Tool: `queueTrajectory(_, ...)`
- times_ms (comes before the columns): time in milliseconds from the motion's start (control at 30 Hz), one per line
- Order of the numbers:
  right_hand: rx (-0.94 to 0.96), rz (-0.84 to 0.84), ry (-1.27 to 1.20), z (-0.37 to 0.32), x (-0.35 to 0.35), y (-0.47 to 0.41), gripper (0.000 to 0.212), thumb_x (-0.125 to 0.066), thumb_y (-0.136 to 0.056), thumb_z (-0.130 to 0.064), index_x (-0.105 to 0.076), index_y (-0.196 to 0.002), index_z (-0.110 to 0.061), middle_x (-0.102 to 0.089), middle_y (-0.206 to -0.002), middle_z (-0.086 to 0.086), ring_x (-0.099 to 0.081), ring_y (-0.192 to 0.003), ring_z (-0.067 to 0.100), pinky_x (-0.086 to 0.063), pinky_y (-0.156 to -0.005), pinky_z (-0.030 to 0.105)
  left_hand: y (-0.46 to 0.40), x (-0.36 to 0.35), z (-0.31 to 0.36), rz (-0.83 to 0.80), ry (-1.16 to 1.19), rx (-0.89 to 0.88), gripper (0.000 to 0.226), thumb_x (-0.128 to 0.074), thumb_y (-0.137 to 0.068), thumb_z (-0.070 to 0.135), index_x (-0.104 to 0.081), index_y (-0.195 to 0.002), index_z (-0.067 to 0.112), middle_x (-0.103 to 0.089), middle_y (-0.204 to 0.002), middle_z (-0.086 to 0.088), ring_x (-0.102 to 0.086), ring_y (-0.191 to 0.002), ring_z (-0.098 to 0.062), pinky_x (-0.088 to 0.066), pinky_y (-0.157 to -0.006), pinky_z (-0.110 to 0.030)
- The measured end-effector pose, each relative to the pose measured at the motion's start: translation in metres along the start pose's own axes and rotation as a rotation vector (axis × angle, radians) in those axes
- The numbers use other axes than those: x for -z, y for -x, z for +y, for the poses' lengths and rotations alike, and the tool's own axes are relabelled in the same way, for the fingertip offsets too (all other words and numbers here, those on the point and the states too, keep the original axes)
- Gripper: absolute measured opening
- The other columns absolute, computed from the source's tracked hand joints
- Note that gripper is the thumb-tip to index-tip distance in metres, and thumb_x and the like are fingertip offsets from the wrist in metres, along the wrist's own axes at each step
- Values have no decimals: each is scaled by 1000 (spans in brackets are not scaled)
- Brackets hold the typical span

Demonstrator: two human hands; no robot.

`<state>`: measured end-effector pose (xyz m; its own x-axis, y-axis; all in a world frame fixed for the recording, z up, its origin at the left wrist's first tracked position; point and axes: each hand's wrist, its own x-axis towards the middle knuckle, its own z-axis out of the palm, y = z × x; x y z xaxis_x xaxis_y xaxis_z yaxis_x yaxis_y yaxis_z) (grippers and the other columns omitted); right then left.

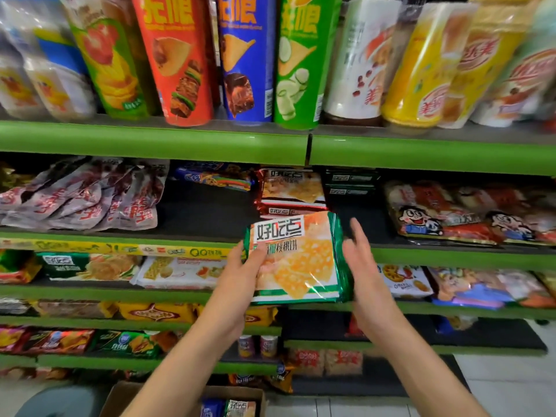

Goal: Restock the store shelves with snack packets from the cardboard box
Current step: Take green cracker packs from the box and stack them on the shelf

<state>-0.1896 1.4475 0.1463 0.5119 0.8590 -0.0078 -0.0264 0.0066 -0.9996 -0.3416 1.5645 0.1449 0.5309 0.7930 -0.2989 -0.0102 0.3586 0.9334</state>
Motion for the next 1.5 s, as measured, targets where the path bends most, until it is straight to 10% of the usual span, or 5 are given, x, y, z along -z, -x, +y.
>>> queueTrajectory(100,140,-53,228,-8,17,9,71,-58,-77,-72,-18,-136,-77,-22,-140,-56,-25,-130,-28,-31,-98,-1,-2,-12,4,45,-19,12,51,-54,-96,58,-31,-140,63,-66,-132,6,-69,-112,-28,-49,-99,-62)
queueTrajectory(300,153,-221,328,-16,61,24,92,-79,-66,-57,-29,-143,-62,-26,-160,-21,-23,-150,9,-27,-121,50,14,-38,3,30,-55,-173,20,-48,-93,62,-52,-110,71,-71,-123,10,-65,-119,-27,-46,-103,-60)
queueTrajectory(600,178,-146,369,-12,139,11,116,-92,-67,-18,-21,-148,-61,-40,-149,-33,-70,-100,6,-60,-79,26,34,-78,-9,-312,-482,-437,95,-87,-74,19,-34,-143,56,-59,-126,38,-64,-117,-1,-54,-93,-20)
queueTrajectory(1100,234,48,401,-28,166,-116,75,-88,-69,-8,-53,-135,-12,-69,-123,3,-65,-113,18,-49,-106,39,-70,-146,57,-161,-706,-453,58,-72,-92,19,-45,-143,19,-64,-108,22,-66,-87,15,-48,-72,-4)
queueTrajectory(1500,170,183,654,-33,166,-193,63,-84,-75,-42,-61,-122,-7,-66,-123,10,-63,-112,26,-52,-96,38,-128,-172,83,99,-696,-434,57,-75,-90,30,-56,-138,8,-59,-141,-5,-53,-131,-22,-43,-92,-21)
